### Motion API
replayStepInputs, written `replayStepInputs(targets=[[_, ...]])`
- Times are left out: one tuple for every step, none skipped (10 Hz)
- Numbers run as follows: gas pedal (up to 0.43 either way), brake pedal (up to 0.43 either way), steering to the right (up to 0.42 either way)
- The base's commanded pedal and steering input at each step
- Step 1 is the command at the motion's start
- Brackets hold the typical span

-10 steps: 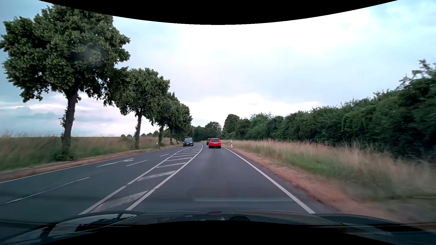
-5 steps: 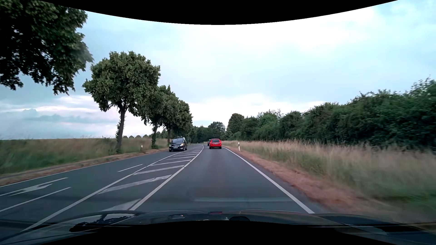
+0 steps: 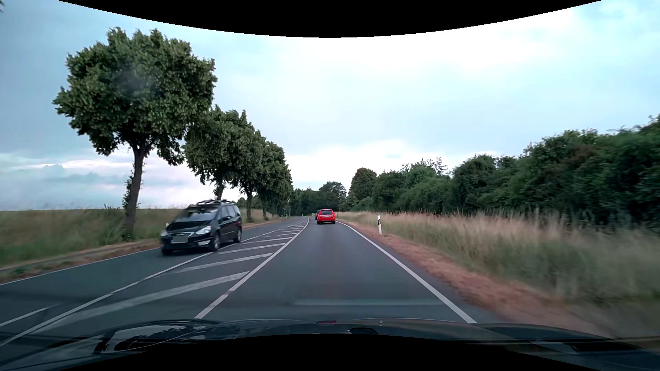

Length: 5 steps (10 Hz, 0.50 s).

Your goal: Follow the waypoints while adhering to traffic rules and regulations

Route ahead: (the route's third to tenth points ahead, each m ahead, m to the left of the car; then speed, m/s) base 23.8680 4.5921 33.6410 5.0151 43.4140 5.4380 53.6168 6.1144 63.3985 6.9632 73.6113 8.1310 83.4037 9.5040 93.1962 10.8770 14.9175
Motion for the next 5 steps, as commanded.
replayStepInputs(targets=[[0.24,0.0,-0.011],[0.24,0.0,-0.011],[0.24,0.0,-0.011],[0.24,0.0,-0.012],[0.24,0.0,-0.011]])
